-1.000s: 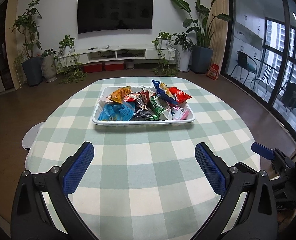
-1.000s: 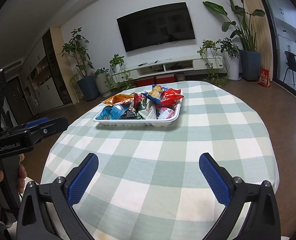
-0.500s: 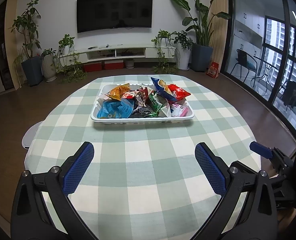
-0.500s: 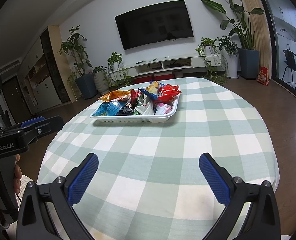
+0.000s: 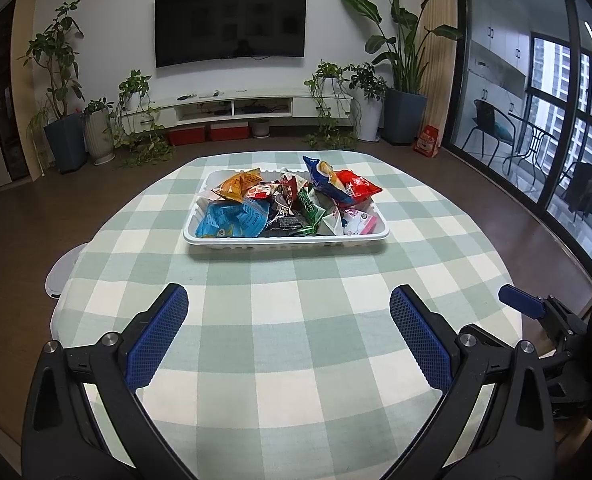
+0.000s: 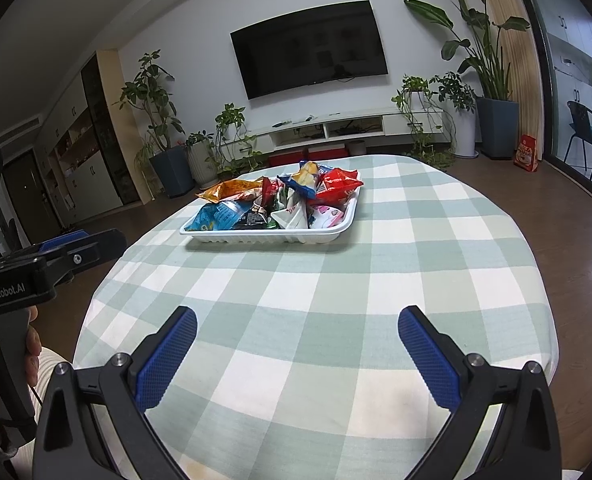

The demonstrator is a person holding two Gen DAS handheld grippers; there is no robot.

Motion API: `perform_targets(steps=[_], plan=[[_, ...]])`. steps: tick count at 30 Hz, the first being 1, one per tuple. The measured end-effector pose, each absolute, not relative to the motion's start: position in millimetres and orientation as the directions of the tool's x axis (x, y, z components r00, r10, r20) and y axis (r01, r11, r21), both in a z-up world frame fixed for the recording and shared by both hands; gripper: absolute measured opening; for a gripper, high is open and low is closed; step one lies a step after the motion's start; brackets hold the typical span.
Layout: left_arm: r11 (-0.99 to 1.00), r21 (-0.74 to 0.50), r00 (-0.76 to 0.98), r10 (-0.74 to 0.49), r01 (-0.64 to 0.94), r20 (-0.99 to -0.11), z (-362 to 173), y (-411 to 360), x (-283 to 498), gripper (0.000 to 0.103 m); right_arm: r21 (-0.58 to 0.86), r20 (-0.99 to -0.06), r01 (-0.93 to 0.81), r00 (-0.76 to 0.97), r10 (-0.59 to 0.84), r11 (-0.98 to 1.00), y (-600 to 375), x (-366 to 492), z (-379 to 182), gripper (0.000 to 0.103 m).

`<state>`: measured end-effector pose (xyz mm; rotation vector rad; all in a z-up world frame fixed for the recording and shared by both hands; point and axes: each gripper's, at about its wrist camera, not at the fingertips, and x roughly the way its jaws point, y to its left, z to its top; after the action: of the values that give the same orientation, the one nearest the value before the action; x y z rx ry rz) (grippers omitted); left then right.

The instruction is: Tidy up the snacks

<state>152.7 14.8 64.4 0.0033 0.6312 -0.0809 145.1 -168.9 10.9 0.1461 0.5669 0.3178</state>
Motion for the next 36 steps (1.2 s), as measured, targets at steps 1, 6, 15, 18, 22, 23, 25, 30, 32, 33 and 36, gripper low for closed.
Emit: perform_targets(steps=[1, 6, 15, 18, 22, 23, 25, 30, 32, 33, 36], plan=[[0.997, -0.021, 0.804, -0.073, 0.075, -0.59, 64.4, 14.7, 152.5, 0.103, 0.222, -0.504, -0.255, 0.796, 0.335, 0.941, -168.2, 145.4, 11.2, 0.103], [0.997, -0.021, 0.806, -0.07, 0.072, -0.588, 64.7, 15.8, 151.4, 0.103, 0.221, -0.505, -0.255, 0.796, 0.334, 0.941, -168.1, 145.3, 11.5, 0.103], [0.997, -0.02, 0.806, -0.07, 0.071, -0.588, 65.0, 16.5, 151.4, 0.103, 0.222, -0.505, -0.256, 0.795, 0.335, 0.941, -168.1, 145.2, 11.7, 0.103], [0.997, -0.022, 0.807, -0.073, 0.074, -0.586, 64.9, 16.4, 151.3, 0.103, 0.22, -0.505, -0.256, 0.796, 0.334, 0.941, -167.9, 145.1, 11.7, 0.103], [0.997, -0.016, 0.809, -0.071, 0.076, -0.583, 67.5, 15.8, 151.3, 0.103, 0.221, -0.505, -0.256, 0.795, 0.335, 0.941, -167.9, 145.0, 11.7, 0.103], [0.997, -0.014, 0.809, -0.071, 0.077, -0.584, 67.3, 15.9, 151.3, 0.103, 0.22, -0.505, -0.256, 0.796, 0.334, 0.941, -167.8, 144.9, 11.9, 0.103], [0.997, -0.006, 0.81, -0.068, 0.079, -0.583, 68.6, 15.3, 151.6, 0.103, 0.22, -0.505, -0.256, 0.796, 0.334, 0.941, -167.8, 144.9, 11.8, 0.103], [0.996, -0.014, 0.811, -0.079, 0.087, -0.58, 69.4, 13.3, 150.9, 0.103, 0.22, -0.505, -0.256, 0.795, 0.335, 0.941, -167.7, 144.9, 11.9, 0.103], [0.996, -0.004, 0.81, -0.072, 0.086, -0.582, 69.2, 13.4, 151.5, 0.103, 0.22, -0.504, -0.256, 0.796, 0.334, 0.941, -167.7, 144.7, 12.0, 0.103], [0.996, 0.001, 0.811, -0.07, 0.086, -0.581, 68.6, 11.0, 151.1, 0.103, 0.221, -0.504, -0.257, 0.796, 0.335, 0.941, -167.6, 144.8, 12.0, 0.103], [0.996, 0.016, 0.815, -0.062, 0.087, -0.577, 67.3, 8.0, 149.7, 0.103, 0.221, -0.504, -0.257, 0.796, 0.336, 0.941, -168.0, 145.1, 11.1, 0.103]])
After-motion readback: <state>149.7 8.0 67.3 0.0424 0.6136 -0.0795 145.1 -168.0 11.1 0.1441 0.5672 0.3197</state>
